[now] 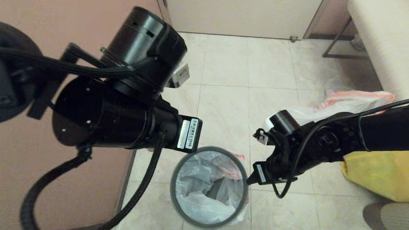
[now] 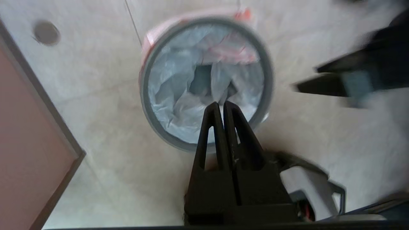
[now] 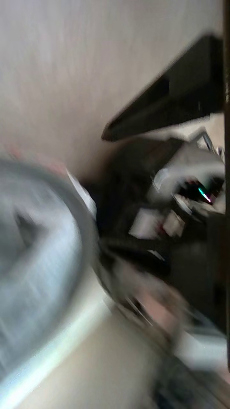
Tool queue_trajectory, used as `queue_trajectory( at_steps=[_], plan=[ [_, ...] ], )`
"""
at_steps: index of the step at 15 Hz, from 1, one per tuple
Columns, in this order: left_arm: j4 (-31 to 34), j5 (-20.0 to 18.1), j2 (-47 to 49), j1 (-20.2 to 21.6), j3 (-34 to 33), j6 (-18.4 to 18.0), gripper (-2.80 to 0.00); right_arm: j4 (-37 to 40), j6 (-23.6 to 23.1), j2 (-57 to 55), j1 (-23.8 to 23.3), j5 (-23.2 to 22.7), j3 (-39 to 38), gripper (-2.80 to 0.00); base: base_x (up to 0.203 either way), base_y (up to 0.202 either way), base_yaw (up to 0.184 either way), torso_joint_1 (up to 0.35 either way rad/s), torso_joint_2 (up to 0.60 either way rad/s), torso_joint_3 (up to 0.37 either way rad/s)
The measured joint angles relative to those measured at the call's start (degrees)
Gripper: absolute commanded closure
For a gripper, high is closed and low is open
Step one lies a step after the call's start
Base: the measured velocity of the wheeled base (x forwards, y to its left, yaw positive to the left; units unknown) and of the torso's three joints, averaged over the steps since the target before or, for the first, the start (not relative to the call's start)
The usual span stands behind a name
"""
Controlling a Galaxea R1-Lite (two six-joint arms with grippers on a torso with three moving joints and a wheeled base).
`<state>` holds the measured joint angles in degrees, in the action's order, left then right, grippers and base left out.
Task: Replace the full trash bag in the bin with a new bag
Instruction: Place the trash can ring on the trash can
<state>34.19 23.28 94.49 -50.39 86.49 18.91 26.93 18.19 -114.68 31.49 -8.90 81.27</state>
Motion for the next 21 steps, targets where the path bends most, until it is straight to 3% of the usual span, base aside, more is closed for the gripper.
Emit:
queue_trajectory(
  at_steps=[3,6,9,11,13,16,19,21],
  plan=[
    [-1.7,-9.1,5.9,7.2,-0.5,-5.1,0.00,-0.3,-5.5,0.2,-4.5,-13.0,-1.3,0.00,0.000,0.000,0.000,0.000,0.00,0.000],
    [-5.2,-23.2,12.0,15.3,-3.0,-14.3,0.00,-0.4,-11.2,-2.9,-7.5,-19.8,-1.2,0.00,0.000,0.000,0.000,0.000,0.00,0.000],
    [-9.0,-38.7,15.6,20.9,-8.6,-24.1,0.00,-1.1,-14.2,-6.0,-7.4,-21.0,-1.3,0.00,0.000,0.000,0.000,0.000,0.00,0.000],
    [-14.0,-47.1,17.4,23.6,-12.7,-26.9,0.00,-4.0,-14.3,-7.6,-7.4,-21.3,-1.1,0.00,0.000,0.000,0.000,0.000,0.00,0.000],
    [-16.7,-52.6,18.3,25.6,-16.4,-28.2,0.00,-5.1,-15.4,-8.4,-7.5,-22.4,-1.1,0.00,0.000,0.000,0.000,0.000,0.00,0.000],
    [-19.1,-59.6,19.1,29.1,-20.4,-33.4,0.00,-5.2,-17.3,-8.8,-7.4,-26.2,-1.0,0.00,0.000,0.000,0.000,0.000,0.00,0.000],
    [-21.4,-61.2,21.2,31.3,-23.4,-34.6,0.00,-6.4,-17.9,-9.8,-7.3,-28.3,-0.6,0.00,0.000,0.000,0.000,0.000,0.00,0.000],
    [-27.6,-62.7,22.3,32.6,-26.9,-34.8,0.00,-8.6,-17.8,-11.0,-7.2,-29.4,0.9,0.00,0.000,0.000,0.000,0.000,0.00,0.000]
  ],
)
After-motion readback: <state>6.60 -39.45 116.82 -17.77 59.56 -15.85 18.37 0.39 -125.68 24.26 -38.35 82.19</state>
